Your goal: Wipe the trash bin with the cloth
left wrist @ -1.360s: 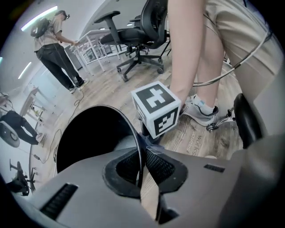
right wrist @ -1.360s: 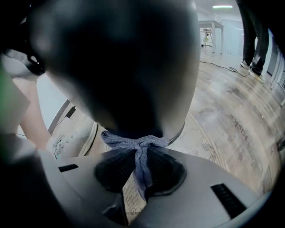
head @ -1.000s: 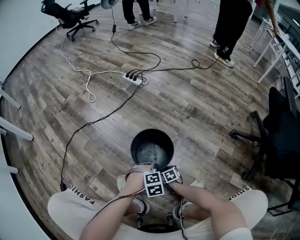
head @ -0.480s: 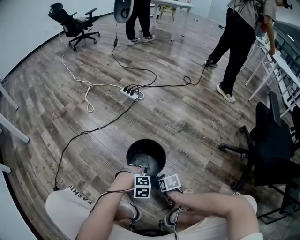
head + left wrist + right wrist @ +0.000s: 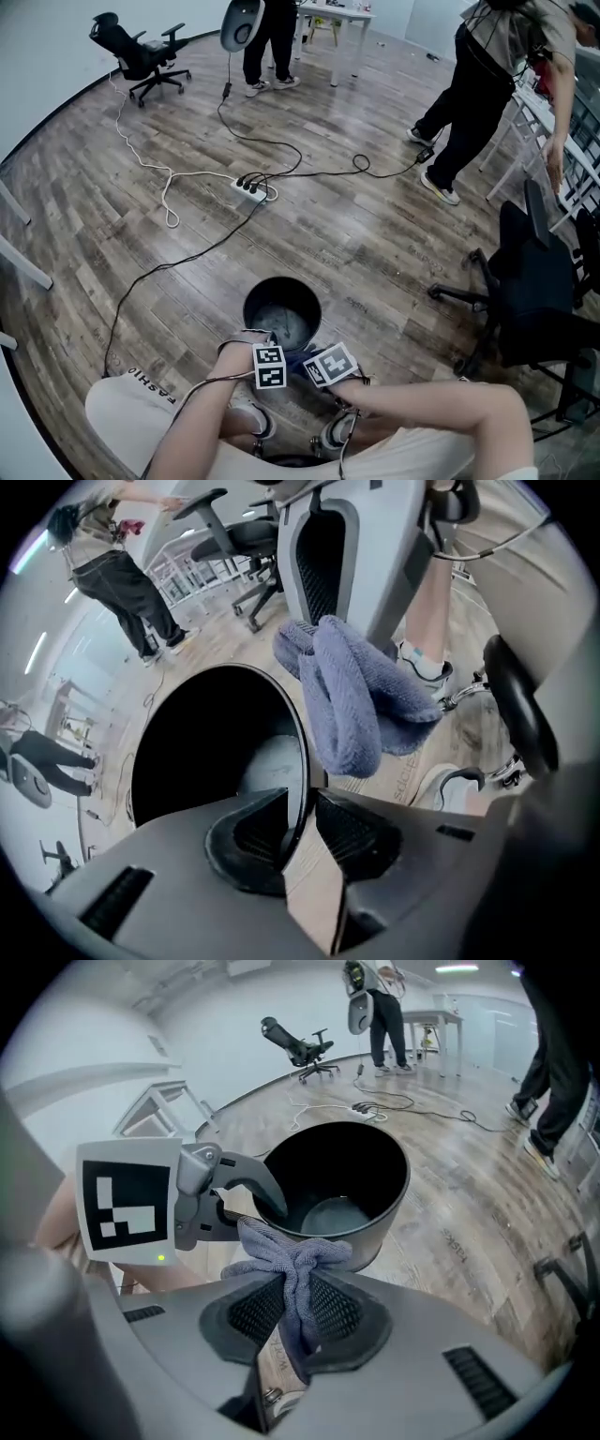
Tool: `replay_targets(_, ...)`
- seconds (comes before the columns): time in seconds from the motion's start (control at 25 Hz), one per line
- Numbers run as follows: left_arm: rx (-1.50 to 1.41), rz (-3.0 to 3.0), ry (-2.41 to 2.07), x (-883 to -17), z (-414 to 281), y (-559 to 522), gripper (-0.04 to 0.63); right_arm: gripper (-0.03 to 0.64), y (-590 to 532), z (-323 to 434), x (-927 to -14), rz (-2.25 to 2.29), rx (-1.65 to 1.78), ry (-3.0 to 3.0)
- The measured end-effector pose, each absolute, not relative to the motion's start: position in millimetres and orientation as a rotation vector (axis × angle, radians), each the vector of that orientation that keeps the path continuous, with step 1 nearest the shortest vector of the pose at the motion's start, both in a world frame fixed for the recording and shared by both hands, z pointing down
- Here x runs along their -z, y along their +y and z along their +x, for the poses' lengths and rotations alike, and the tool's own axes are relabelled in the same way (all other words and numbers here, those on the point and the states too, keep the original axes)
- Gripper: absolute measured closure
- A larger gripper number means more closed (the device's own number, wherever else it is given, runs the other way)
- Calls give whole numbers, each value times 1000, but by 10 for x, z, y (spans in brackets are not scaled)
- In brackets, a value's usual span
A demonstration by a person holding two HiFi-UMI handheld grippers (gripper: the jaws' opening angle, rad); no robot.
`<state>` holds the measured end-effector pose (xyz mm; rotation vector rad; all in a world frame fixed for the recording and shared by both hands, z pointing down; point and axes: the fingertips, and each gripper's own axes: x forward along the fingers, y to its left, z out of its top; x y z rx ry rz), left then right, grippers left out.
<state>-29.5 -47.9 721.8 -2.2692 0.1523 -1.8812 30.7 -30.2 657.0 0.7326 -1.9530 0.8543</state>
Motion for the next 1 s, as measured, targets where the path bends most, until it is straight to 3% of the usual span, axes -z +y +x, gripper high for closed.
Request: replay_targets(1.0,1721,-2460,96,-7068,89,-339,554,545,-526,406,-7613,694,-703,-1983)
